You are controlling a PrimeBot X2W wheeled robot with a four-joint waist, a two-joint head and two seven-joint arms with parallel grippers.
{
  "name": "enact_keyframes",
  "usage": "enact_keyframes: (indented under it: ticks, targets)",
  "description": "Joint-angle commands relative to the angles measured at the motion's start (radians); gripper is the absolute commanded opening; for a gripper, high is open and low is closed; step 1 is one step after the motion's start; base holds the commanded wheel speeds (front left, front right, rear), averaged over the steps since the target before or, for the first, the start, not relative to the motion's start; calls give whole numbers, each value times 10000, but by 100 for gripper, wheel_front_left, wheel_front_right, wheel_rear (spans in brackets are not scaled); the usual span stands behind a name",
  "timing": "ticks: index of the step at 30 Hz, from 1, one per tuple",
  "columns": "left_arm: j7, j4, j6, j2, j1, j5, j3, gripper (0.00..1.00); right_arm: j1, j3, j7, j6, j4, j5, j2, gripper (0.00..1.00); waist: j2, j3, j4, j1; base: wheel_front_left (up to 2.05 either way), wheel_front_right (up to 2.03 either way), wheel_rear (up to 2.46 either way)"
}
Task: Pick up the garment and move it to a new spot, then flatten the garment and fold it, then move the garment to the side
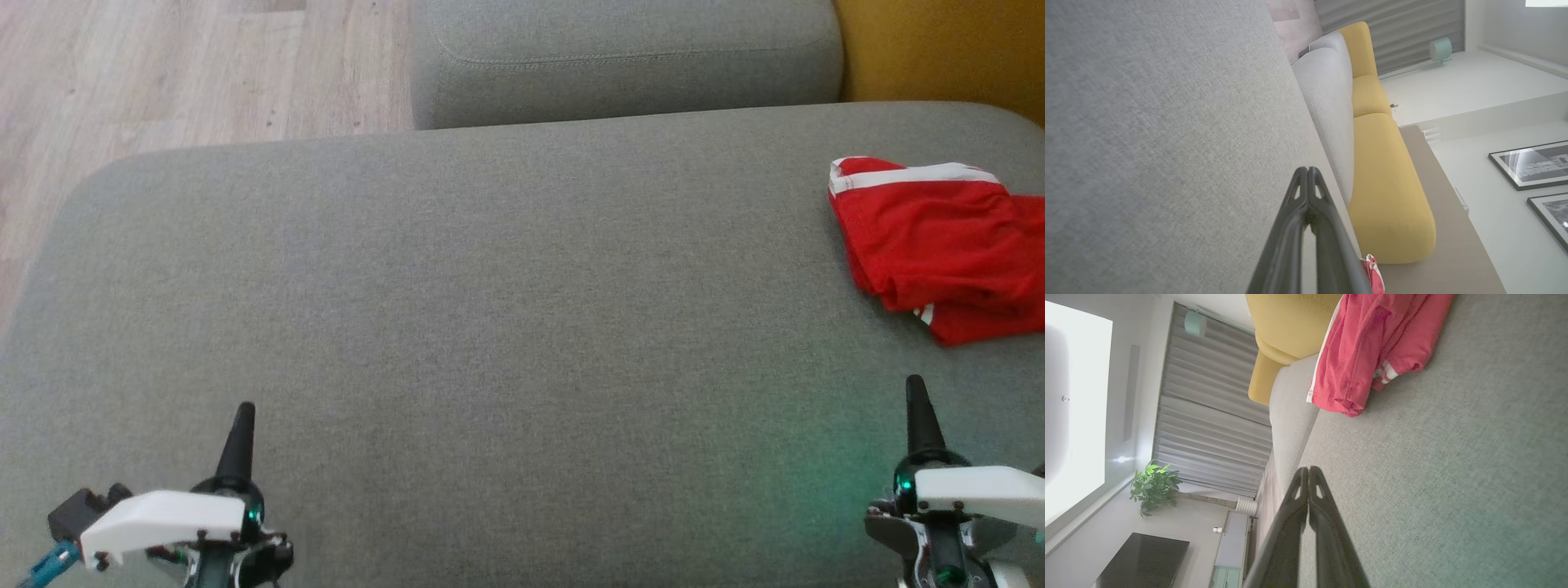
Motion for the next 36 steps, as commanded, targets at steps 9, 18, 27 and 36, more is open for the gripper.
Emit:
enact_keyframes:
  ticks: [9,18,27,36]
  targets:
    - [307,-475,-173,57,-790,-1143,553,0,-667,135,297,-6,-480,1322,-79,0,0,19,-57,0,0,0,0]
    - [572,-550,-286,60,-942,-2154,742,0,-791,124,556,-7,-571,2480,-85,0,0,38,-114,0,0,0,0]
    - [867,-635,-411,62,-1111,-3277,953,0,-930,111,843,-7,-672,3767,-91,0,0,59,-177,0,0,0,0]
    - [874,-637,-414,62,-1115,-3306,958,0,-933,111,850,-7,-675,3799,-91,0,0,60,-179,0,0,0,0]
